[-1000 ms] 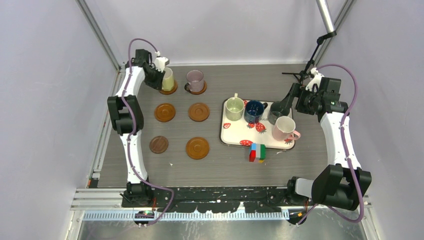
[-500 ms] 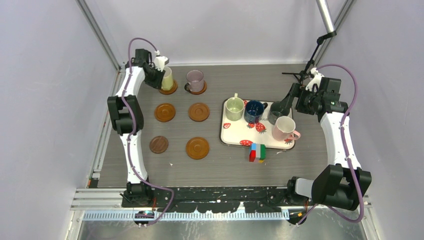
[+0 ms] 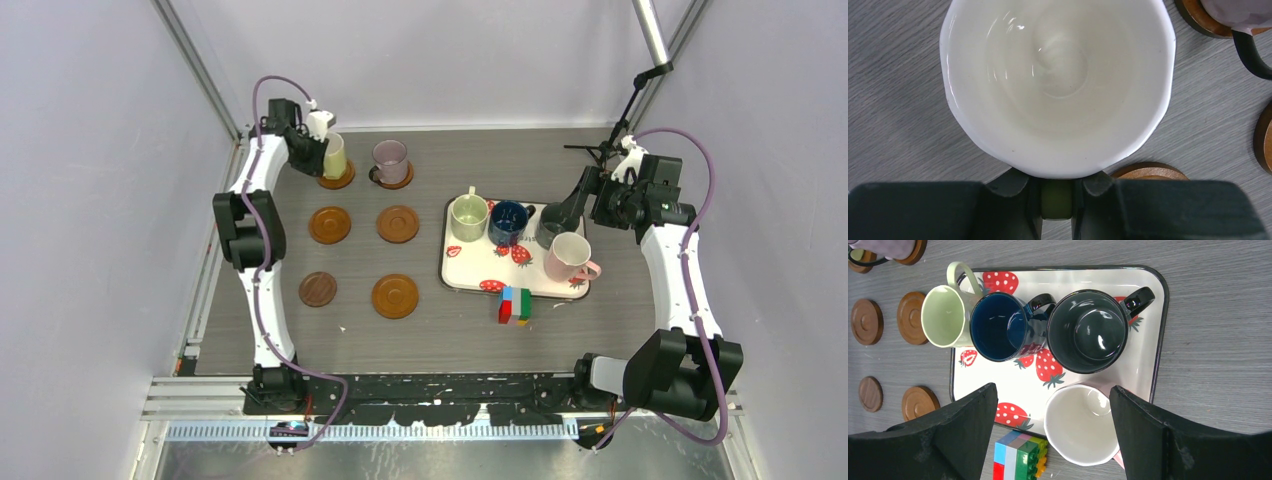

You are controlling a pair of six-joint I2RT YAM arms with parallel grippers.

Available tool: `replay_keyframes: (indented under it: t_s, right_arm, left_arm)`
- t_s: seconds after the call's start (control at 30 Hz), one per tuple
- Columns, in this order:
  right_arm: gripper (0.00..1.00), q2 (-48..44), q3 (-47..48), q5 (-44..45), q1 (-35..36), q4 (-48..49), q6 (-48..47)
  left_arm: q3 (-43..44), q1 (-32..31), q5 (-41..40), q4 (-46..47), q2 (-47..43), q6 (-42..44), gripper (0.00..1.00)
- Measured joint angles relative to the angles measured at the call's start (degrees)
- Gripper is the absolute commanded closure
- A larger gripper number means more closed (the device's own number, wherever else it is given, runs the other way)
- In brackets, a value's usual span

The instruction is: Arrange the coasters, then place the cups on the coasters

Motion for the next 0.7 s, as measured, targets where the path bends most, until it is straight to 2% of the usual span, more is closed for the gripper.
replay_keyframes:
  t_s: [0.27, 0.37, 0.47, 0.7]
  right_arm:
    - [0.14, 0.00, -0.07, 0.02, 0.00, 0.00, -0.17]
    - [0.14, 0.00, -0.20, 0.00, 0.00, 0.00, -0.20]
    - [0.13, 0.00, -0.33, 0.00, 0.00, 0.00, -0.20]
    - [0.14, 0.00, -0.37, 0.00, 0.00, 0.00, -0.20]
  left_arm:
    - [-2.71, 0.11, 0.83, 2.75, -1.07, -0.04, 0.80]
    - [-3.21, 0.11, 1.36, 3.93, -1.07, -0.20, 0.74]
    - [-3.45, 0.11, 1.49, 3.98, -1.07, -0.20, 0.60]
    - [-4.46, 0.11, 1.44, 3.04, -1.07, -0.20, 0.43]
